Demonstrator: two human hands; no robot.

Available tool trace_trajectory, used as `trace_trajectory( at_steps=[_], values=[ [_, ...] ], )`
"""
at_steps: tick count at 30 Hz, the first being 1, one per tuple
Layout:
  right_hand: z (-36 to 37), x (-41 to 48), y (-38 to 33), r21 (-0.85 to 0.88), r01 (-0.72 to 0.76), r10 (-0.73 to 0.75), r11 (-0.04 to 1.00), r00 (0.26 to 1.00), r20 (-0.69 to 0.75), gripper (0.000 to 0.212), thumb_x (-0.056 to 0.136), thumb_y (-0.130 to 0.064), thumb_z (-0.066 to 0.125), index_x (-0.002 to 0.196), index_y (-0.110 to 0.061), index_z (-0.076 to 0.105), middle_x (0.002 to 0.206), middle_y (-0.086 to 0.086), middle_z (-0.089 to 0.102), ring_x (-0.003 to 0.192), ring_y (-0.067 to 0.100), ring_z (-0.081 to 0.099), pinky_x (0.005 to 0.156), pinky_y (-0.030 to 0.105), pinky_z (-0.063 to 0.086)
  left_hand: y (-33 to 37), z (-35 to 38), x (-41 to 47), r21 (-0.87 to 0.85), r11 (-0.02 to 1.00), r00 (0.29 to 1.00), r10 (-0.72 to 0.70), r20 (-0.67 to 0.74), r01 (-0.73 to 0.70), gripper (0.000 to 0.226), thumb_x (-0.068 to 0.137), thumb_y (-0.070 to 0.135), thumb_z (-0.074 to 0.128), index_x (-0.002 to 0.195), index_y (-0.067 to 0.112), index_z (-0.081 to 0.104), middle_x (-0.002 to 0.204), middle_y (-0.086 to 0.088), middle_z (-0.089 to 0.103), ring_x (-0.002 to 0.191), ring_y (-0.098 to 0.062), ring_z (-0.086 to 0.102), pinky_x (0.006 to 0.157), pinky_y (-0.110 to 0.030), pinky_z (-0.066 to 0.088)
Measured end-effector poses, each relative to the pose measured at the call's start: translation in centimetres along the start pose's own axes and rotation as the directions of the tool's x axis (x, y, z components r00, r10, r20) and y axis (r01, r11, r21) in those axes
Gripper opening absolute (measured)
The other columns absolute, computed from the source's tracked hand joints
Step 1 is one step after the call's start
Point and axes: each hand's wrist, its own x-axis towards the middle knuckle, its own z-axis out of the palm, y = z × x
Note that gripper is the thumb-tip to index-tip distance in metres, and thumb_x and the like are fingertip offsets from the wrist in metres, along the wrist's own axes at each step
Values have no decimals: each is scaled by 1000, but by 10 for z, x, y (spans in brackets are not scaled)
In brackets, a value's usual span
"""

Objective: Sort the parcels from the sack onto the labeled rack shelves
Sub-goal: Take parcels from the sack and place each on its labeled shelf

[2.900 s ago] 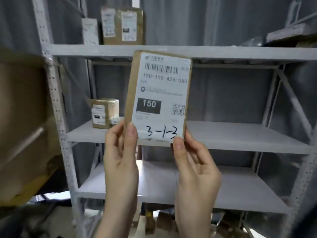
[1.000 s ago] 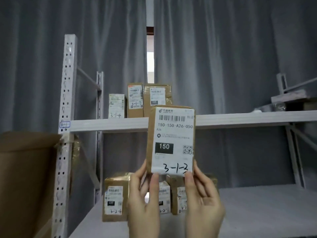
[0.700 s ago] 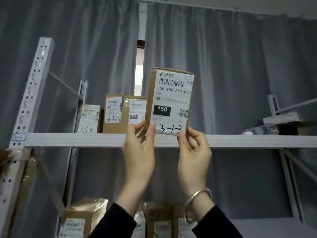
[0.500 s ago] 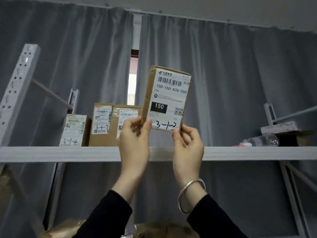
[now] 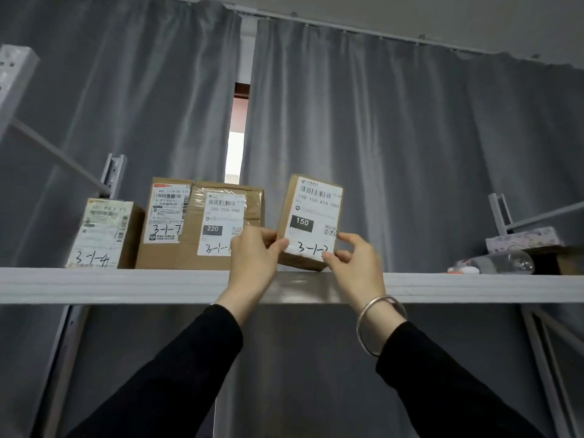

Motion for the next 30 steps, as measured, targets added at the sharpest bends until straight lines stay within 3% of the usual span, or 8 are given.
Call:
trace_trajectory(
  at_steps=[5, 8, 12, 15, 18, 23, 27, 30],
  values=[
    [19, 14, 11, -147, -6, 12, 989, 999, 41, 38, 85, -6, 60, 122, -11, 53, 110, 14, 65, 114, 27, 55, 95, 28, 42, -32, 7, 13, 176, 981, 991, -101, 83, 85, 19, 84, 15, 65, 76, -3, 66, 78, -10, 66, 88, -25, 58, 69, -24, 38],
    [30, 23, 13, -246, -3, 22, 969, 997, 72, 32, 86, -8, 58, 117, -8, 55, 113, 14, 64, 112, 26, 55, 83, 21, 39, -49, 8, 22, 283, 954, 990, -123, 67, 99, 23, 85, 24, 63, 80, 2, 70, 80, -12, 67, 90, -30, 60, 71, -29, 42],
    [43, 34, 15, -346, -13, 40, 938, 997, 70, 25, 86, -11, 56, 110, -3, 57, 111, 17, 62, 107, 32, 57, 81, 28, 44, -55, 10, 33, 471, 881, 996, -80, 42, 51, 26, 87, 36, 60, 89, 12, 71, 85, -6, 66, 94, -29, 60, 81, -35, 45],
    [50, 42, 21, -402, -11, 47, 915, 996, 80, 25, 86, -10, 54, 110, -3, 59, 112, 17, 62, 107, 32, 56, 78, 28, 44, -61, 15, 37, 521, 853, 997, -67, 27, 43, 28, 86, 39, 61, 95, 15, 70, 96, -6, 69, 95, -29, 61, 74, -31, 42],
    [56, 45, 28, -433, -2, 36, 902, 997, 70, 25, 86, -11, 53, 110, -4, 60, 109, 17, 63, 105, 34, 57, 79, 31, 46, -69, 18, 39, 514, 857, 999, -27, -28, 38, 25, 83, 38, 66, 90, 14, 71, 92, -6, 70, 90, -28, 61, 68, -29, 38],
    [62, 49, 37, -473, 29, 6, 880, 997, 72, 25, 89, -14, 49, 107, -5, 62, 105, 18, 66, 98, 37, 59, 76, 32, 46, -75, 22, 41, 479, 877, 998, -5, -67, 36, 25, 80, 35, 70, 81, 10, 67, 88, -8, 68, 91, -31, 61, 75, -34, 45],
    [62, 38, 32, -557, 70, -19, 828, 995, 98, 27, 97, -17, 37, 99, 0, 58, 110, 22, 63, 103, 39, 55, 72, 31, 34, -74, 23, 39, 564, 826, 997, 27, -72, 18, 37, 89, 37, 57, 102, 2, 56, 103, -15, 64, 103, -36, 57, 90, -43, 38],
    [59, 16, 32, -648, 143, -102, 748, 990, 101, 33, 100, -27, 29, 109, -2, 50, 116, 20, 60, 107, 37, 52, 88, 37, 33, -81, 20, 21, 651, 759, 989, 98, -112, -1, 43, 97, 38, 37, 111, -1, 47, 113, -20, 56, 106, -36, 50, 90, -43, 33]
  ],
)
